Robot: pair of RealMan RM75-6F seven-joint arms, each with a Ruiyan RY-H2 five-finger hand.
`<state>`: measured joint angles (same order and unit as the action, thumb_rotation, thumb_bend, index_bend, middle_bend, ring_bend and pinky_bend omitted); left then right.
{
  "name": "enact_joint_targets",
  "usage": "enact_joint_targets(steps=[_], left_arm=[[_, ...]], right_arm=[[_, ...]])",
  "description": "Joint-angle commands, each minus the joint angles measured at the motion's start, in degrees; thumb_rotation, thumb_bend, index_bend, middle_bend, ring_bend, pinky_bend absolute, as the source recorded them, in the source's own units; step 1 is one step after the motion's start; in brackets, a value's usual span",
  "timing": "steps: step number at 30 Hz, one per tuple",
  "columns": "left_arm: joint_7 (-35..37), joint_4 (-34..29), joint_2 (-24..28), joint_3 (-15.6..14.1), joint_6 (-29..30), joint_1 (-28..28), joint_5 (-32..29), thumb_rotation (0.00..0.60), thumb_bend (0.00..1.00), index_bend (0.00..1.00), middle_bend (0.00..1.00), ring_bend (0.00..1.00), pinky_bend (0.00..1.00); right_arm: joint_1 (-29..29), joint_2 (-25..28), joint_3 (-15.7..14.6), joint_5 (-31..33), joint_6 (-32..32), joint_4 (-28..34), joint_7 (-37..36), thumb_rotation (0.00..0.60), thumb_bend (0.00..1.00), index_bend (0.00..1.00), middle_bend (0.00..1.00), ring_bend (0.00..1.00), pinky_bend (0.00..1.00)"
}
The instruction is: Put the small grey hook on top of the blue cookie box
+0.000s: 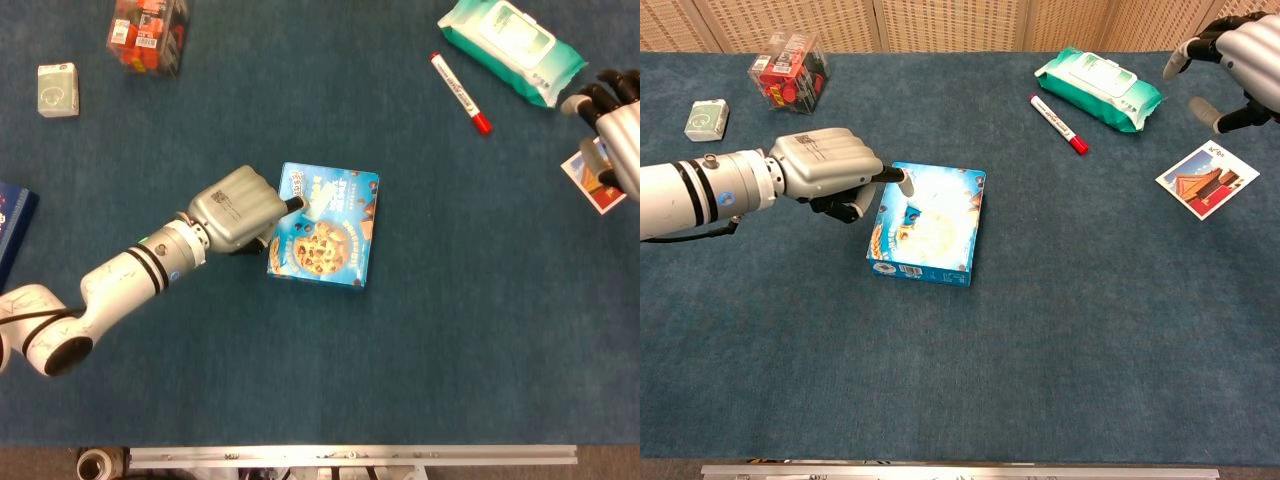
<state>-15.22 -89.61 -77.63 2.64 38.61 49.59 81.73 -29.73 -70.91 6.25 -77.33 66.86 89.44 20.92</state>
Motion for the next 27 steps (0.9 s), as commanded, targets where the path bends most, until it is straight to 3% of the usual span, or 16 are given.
enact_joint_targets(steps=[1,27], left_arm=[[-0.29,-0.09,-0.18,-0.12,0.23,0.12,-0.36,0.388,0.88,0.22,1.00,1.00,1.00],[-3.00,-2.25,0.00,-1.87,1.95,0.49,-2.62,0.362,0.88,0.22,1.00,1.00,1.00]], right_arm=[[0.13,0.04,0.10,-0.07,0.15,-0.08,-0.12,0.600,0.43,0.35,0.35,0.19,0.22],[0.97,0.35,0.61,-0.61,0.43,-0.51,-1.31,0.600,0.43,0.35,0.35,0.19,0.22]])
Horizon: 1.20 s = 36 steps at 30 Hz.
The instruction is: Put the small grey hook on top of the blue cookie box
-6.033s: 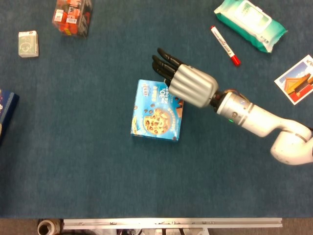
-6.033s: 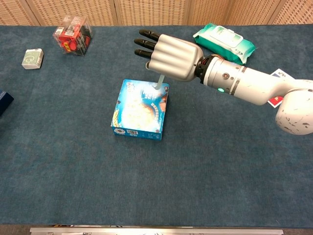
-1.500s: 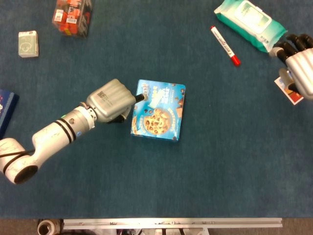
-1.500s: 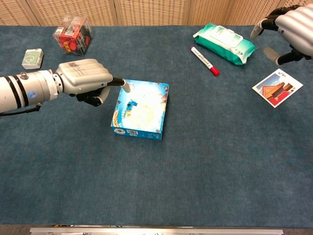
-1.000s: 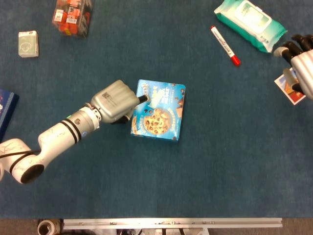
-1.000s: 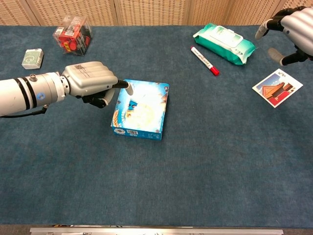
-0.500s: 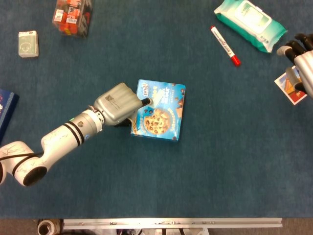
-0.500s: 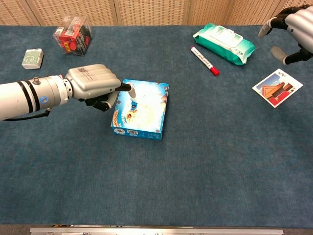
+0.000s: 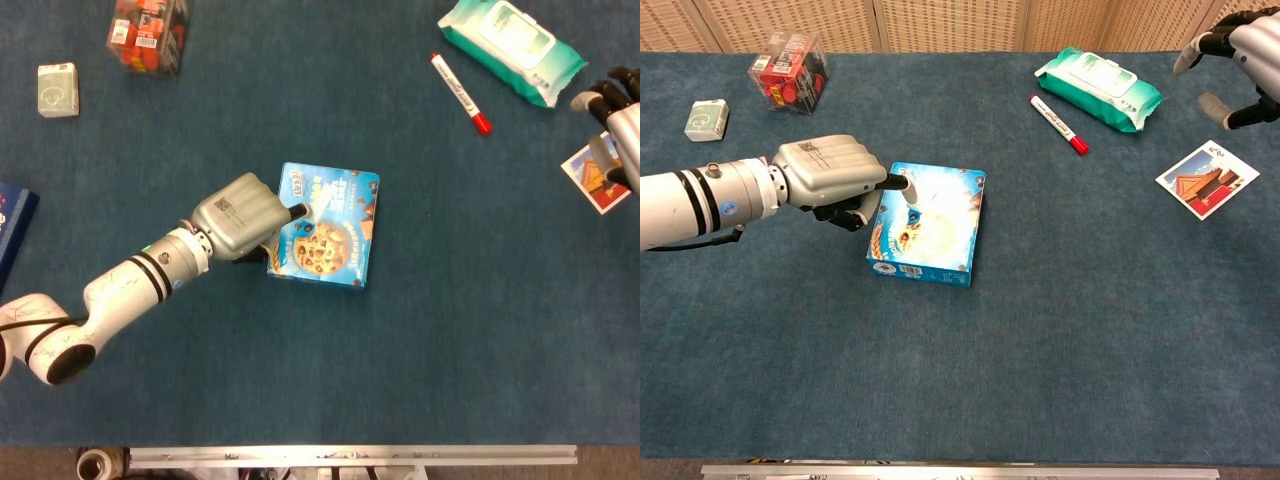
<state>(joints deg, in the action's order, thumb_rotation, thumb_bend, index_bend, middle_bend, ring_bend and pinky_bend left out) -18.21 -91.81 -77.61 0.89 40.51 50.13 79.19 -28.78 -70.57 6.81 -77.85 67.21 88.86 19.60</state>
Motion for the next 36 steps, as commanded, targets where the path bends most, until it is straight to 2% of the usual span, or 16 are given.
enact_joint_targets(steps=[1,36], left_arm=[[-0.05,-0.08,-0.02,-0.19,0.12,-0.06,-0.08,0.363,0.88,0.22,1.00,1.00,1.00],[1.41,0.12,-0.70,-2.55,2.83,-1.81,1.87,0.362,0.88,0.22,1.00,1.00,1.00]], right_arm=[[0.03,0.03,0.09,-0.14,0.13,0.11,0.02,0.600,0.43,0.35,0.35,0.19,0.22],[0.34,-0.03,0.86,0.35,0.27,-0.09,0.82,0.600,0.43,0.35,0.35,0.20,0.22]])
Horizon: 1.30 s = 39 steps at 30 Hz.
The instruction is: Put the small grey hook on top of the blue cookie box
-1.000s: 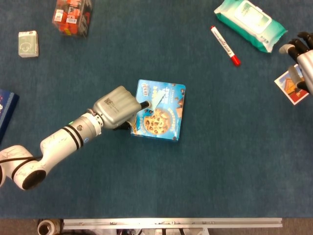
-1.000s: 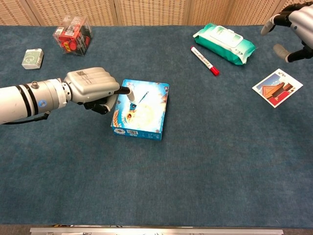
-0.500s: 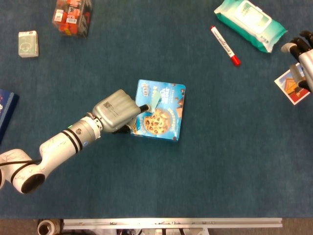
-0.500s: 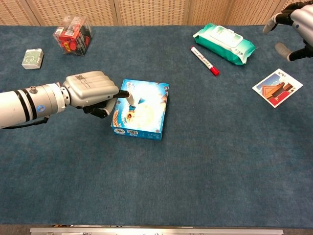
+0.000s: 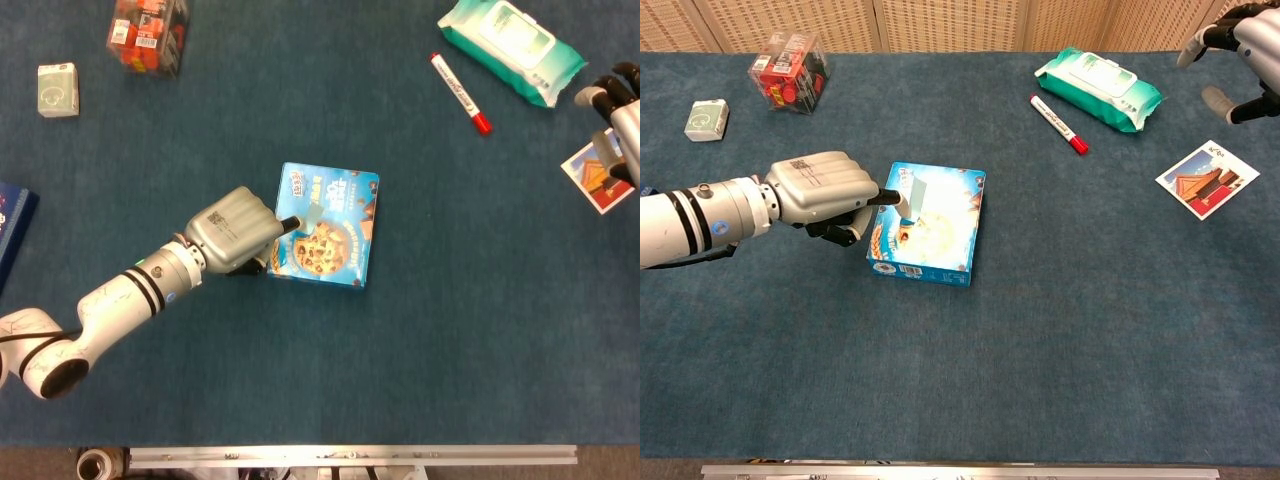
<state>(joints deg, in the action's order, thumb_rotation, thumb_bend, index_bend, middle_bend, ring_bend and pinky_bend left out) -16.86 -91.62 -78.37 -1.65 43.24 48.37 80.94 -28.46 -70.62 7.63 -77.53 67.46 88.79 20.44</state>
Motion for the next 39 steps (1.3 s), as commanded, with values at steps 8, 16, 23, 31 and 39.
enact_joint_targets(steps=[8,16,23,31,39], left_arm=[[0.46,-0.49,0.12,0.21,0.81,-0.17,0.71,0.362,0.88,0.22,1.00,1.00,1.00],[0.19,-0.77,-0.48,0.34,0.46,0.30,1.30,0.362,0.88,0.22,1.00,1.00,1.00],[-0.87,-0.80,-0.49,0.12,0.38,0.11,0.62,0.362,0.88,0.22,1.00,1.00,1.00],[-1.40,-1.02,-0.41,-0.06,0.38,-0.14,0.04,0.360,0.88,0.22,1.00,1.00,1.00],[-1.77,-1.18,-0.48,-0.44,0.35,-0.39,-0.06,0.362,0.88,0.22,1.00,1.00,1.00]], right_arm=[[0.17,0.09,0.09,0.06,0.13,-0.11,-0.19,0.600,0.43,0.35,0.35,0.20,0.22],[0.43,0.41,0.14,0.13,0.32,-0.02,-0.43,0.600,0.43,0.35,0.35,0.20,0.22],[0.67,0.69,0.12,0.09,0.42,-0.03,-0.79,0.600,0.43,0.35,0.35,0.20,0.22],[0.64,0.56,0.20,-0.20,0.48,-0.10,-1.17,0.600,0.43,0.35,0.35,0.20,0.22],[0.70,0.61,0.23,-0.29,0.56,-0.06,-1.18,0.600,0.43,0.35,0.35,0.20,0.22]])
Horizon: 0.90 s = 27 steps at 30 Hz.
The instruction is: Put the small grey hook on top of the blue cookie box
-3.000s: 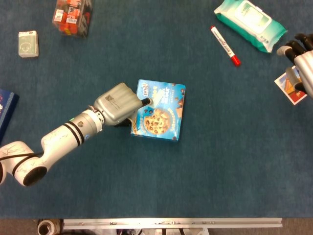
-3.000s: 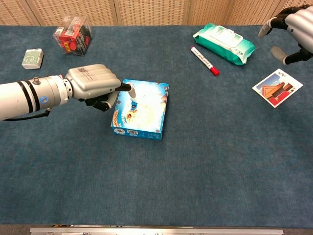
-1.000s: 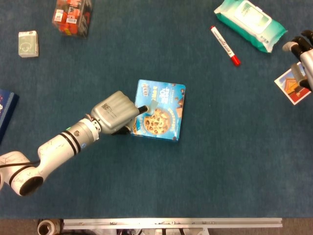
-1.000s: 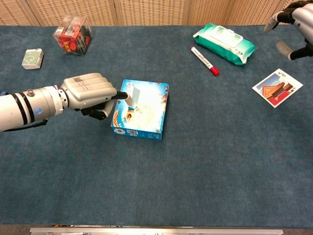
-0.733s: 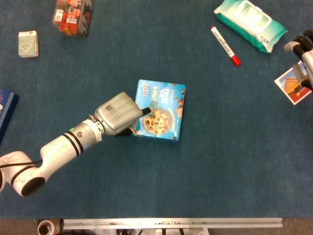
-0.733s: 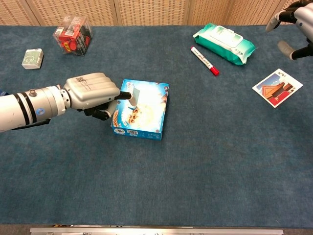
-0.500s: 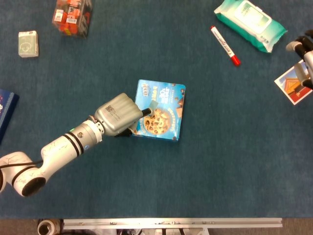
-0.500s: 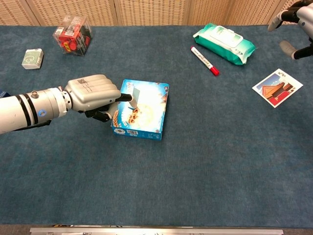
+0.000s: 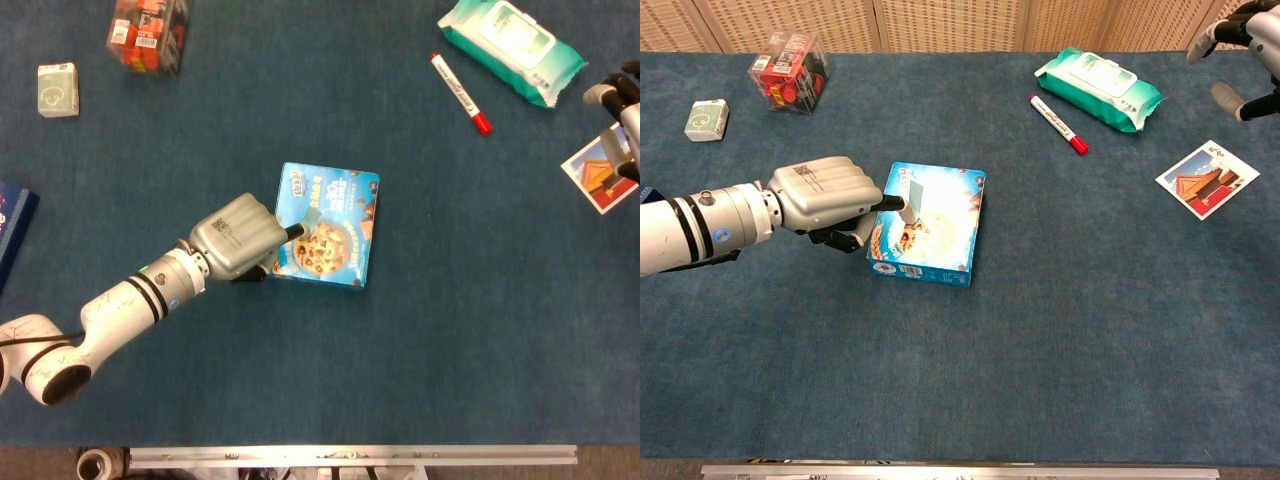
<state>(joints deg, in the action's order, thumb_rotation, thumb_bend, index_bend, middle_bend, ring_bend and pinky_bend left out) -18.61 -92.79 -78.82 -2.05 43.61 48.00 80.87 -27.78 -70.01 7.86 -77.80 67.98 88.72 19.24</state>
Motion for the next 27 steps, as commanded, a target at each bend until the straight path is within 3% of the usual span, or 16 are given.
enact_joint_targets(steps=[1,12,27], left_arm=[[-0.07,-0.04,-0.01,-0.06,0.01,-0.04,0.03,0.361,0.88,0.22,1.00,1.00,1.00],[0.16,-1.67,1.32,-0.26,1.58,-0.81,1.04,0.361,0.88,0.22,1.00,1.00,1.00],[1.18,1.20,-0.10,0.04,-0.16,-0.37,-0.16,0.361,0.88,0.22,1.00,1.00,1.00]], right_arm=[[0.04,0.00,0.00,-0.06,0.08,0.02,0.04,0.600,0.43,0.35,0.35,0.20,0.22],[0.20,-0.03,0.00,-0.03,0.15,0.00,-0.01,0.600,0.43,0.35,0.35,0.20,0.22],[0.23,-0.04,0.21,0.38,0.09,0.02,0.36,0.600,0.43,0.35,0.35,0.20,0.22]])
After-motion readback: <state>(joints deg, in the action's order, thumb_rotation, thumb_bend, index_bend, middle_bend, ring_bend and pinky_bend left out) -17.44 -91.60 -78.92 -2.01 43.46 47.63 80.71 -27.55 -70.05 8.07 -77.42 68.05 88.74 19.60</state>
